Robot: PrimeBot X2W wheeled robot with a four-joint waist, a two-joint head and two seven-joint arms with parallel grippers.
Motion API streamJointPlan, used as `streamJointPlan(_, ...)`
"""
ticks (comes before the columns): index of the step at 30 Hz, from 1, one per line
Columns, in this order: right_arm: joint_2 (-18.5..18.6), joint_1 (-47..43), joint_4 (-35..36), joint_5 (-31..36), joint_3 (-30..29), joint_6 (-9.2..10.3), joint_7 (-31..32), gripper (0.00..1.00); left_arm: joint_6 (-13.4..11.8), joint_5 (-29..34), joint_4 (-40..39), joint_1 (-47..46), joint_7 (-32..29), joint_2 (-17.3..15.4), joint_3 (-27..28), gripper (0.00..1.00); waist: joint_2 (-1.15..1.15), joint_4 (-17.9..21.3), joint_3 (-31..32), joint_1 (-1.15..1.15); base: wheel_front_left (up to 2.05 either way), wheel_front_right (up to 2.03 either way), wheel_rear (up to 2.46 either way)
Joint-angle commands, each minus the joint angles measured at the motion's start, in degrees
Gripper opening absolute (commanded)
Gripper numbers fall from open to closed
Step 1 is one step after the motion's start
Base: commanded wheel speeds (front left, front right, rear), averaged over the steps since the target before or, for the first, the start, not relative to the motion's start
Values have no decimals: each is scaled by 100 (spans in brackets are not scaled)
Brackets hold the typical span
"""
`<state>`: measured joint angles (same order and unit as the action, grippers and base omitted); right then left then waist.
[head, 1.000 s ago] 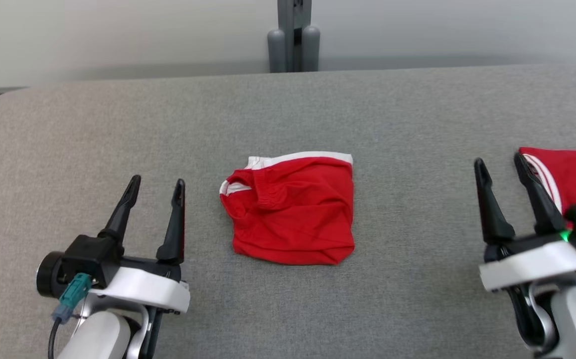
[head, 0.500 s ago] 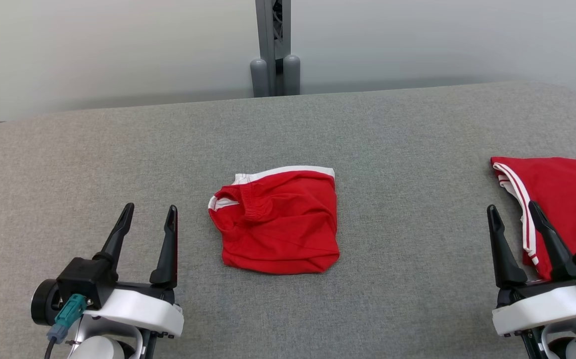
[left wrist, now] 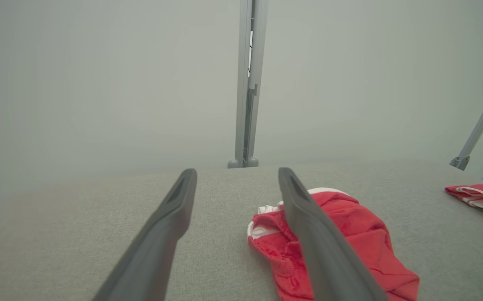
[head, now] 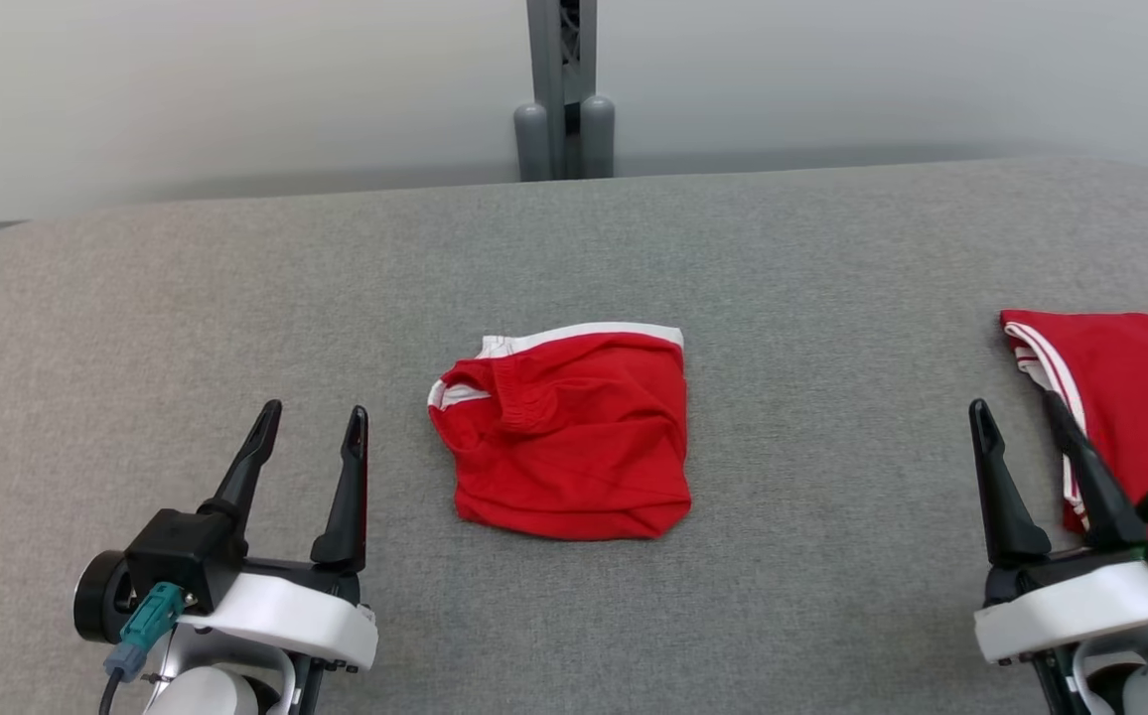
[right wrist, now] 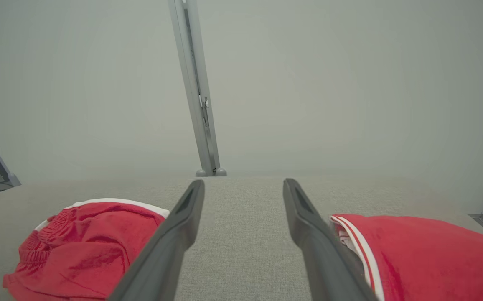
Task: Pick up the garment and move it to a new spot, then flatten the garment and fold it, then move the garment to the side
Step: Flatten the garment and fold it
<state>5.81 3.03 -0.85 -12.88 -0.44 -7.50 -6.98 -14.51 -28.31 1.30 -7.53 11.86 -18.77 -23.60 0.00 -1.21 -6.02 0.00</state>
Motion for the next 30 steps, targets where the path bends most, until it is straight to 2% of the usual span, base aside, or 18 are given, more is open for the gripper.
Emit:
streamJointPlan(1, 86, 133, -57, -56, 149, 2, 75, 0, 6, 24, -7, -148, 33, 35, -23, 100, 0, -152, -124, 0, 0, 0, 0)
streamJointPlan(5, 242, 438, -265, -187, 836, 2, 139, 0, 60, 39, 30, -273, 66, 127, -99, 100, 0, -416, -339, 0, 0, 0, 0)
streamJointPlan(6, 242, 438, -265, -187, 836, 2, 139, 0, 60, 39, 30, -273, 66, 127, -99, 100, 0, -416, -339, 0, 0, 0, 0)
streamJointPlan(15, 613, 1779, -1273, -642, 2918, 2, 35, 0, 251, 66, 266, -654, 205, 485, -294, 100, 0, -1016, -874, 0, 0, 0, 0)
streamJointPlan(24, 1019, 3202, -2638, -1079, 4088, 2, -147, 0, 535, 130, 599, -1022, 309, 947, -447, 100, 0, -1589, -1310, 0, 0, 0, 0)
streamJointPlan(30, 996, 3926, -3567, -1413, 4711, 2, -286, 0, 708, 208, 804, -1124, 330, 1174, -470, 100, 0, -1830, -1425, 0, 0, 0, 0)
